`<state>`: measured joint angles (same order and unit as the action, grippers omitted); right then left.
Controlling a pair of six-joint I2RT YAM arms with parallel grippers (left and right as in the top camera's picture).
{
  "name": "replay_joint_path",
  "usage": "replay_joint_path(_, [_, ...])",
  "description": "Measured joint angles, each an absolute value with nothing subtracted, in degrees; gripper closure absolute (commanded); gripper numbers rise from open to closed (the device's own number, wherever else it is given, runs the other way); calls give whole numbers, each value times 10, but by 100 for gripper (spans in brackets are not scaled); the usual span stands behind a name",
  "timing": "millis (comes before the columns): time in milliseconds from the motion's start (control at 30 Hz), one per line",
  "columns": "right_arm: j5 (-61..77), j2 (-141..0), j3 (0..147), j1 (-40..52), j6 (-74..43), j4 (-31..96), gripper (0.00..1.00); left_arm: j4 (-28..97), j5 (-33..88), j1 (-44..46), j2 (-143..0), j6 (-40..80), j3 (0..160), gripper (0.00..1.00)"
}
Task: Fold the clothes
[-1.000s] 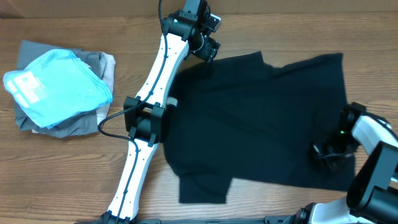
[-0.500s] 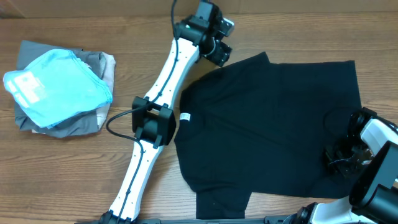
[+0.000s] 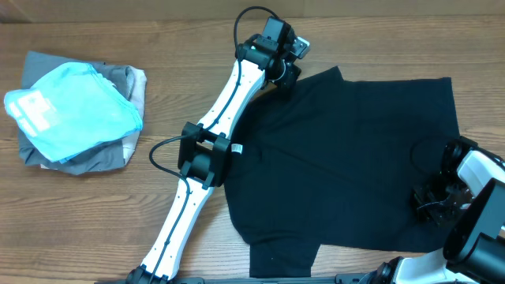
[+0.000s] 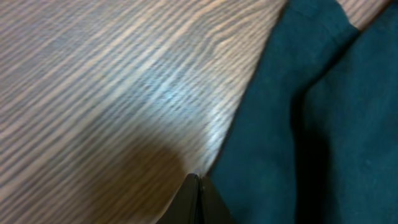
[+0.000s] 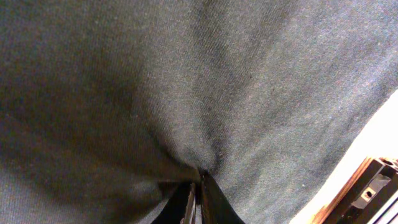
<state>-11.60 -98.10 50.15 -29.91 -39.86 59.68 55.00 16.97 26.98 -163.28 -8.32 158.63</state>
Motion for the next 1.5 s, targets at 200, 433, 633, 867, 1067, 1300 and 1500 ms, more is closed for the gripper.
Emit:
replay_joint_path(200, [-116,-981,502,-299,-398,597,92,560,190,274,-1633,-83,1586,96])
replay_joint_path(433, [-117,-981,502,-299,-399,597,92,568,208,274,-1633,-83,1586,96])
replay_joint_path(633, [-117,-981,502,-299,-398,597,92,568,225,283,-1633,-95,1586,96])
replay_joint_path(867, [-117,-981,502,-299,-399,597,92,541,202,292,-1633,-99,1557,96])
replay_joint_path(1067, [-120,-981,502,-299,-399,597,92,514,144,297,-1615,-74,1519,96])
replay_joint_path(1300, [-120,-981,502,-299,-399,598,92,528,-28,289,-1607,13,1519,96])
replay_joint_path(1500, [-120,-982,502,-299,-399,598,92,567,-49,202,-1606,44,1533,96])
